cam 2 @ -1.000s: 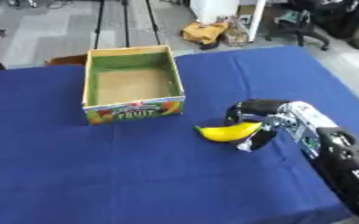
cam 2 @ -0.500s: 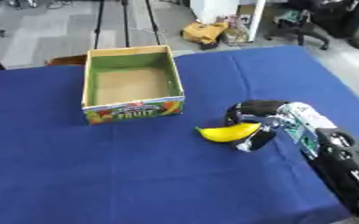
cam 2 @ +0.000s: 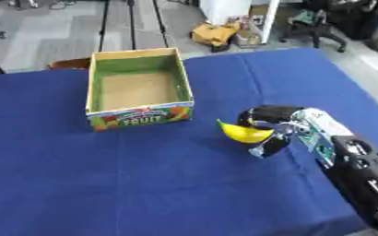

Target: Pick up objects on the table and place them in the box.

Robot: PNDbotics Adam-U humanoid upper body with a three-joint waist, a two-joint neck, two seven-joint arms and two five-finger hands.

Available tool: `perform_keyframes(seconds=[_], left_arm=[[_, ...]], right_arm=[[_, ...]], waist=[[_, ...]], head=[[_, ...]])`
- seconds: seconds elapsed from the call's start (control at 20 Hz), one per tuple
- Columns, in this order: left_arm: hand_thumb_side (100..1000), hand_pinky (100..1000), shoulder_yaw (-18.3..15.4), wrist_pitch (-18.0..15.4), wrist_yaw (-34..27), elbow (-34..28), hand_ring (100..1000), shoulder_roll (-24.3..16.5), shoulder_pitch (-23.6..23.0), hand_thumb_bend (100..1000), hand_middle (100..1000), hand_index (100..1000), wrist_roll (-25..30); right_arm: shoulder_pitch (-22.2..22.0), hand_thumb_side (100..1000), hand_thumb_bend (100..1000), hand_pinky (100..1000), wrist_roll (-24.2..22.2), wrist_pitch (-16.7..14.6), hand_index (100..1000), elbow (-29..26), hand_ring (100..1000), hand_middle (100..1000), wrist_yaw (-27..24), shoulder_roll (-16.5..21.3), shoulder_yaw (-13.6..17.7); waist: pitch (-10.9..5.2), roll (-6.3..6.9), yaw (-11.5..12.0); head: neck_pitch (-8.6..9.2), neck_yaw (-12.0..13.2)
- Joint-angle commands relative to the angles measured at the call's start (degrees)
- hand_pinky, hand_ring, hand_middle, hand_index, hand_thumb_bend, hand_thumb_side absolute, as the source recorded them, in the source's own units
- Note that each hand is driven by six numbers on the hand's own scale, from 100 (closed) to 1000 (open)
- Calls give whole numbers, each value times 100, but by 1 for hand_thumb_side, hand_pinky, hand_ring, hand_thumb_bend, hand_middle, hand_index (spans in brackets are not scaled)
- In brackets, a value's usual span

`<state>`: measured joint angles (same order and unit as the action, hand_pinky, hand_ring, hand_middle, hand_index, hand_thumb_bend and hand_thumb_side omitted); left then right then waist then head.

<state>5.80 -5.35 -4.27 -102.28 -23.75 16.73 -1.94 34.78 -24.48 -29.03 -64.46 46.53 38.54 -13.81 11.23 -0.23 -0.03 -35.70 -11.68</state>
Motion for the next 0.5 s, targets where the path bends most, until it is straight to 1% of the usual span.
perform_keyframes(seconds=[0.05, 0.2, 0.3, 0.45, 0.5], left_arm=[[830, 567, -32, -5, -5, -77, 600, -60, 84, 501, 607, 764, -11], [830, 567, -33, -5, -3, -75, 600, -61, 84, 502, 607, 764, -13], [829, 567, -34, -6, -2, -75, 600, -60, 86, 502, 607, 764, -13], [829, 567, -33, -6, -1, -73, 600, -61, 86, 503, 606, 764, -12], [829, 567, -34, -6, 0, -73, 600, -61, 86, 504, 606, 764, -12]], right_arm=[[79, 266, 106, 676, 18, 23, 673, -53, 719, 742, 1, 146, 43], [72, 281, 132, 677, 22, 32, 680, -70, 719, 742, -10, 157, 43], [68, 311, 183, 677, 21, 27, 695, -80, 721, 743, -16, 163, 41], [59, 367, 294, 681, -6, 5, 744, -87, 728, 750, -26, 166, 37], [55, 379, 318, 683, -27, -8, 754, -87, 731, 753, -33, 166, 35]], waist=[[-91, -7, -12], [-91, -13, -17], [-91, -17, -21], [-91, -20, -24], [-90, -21, -24]], head=[[-11, -13], [-11, -13], [-11, -12], [-11, -9], [-12, -9]])
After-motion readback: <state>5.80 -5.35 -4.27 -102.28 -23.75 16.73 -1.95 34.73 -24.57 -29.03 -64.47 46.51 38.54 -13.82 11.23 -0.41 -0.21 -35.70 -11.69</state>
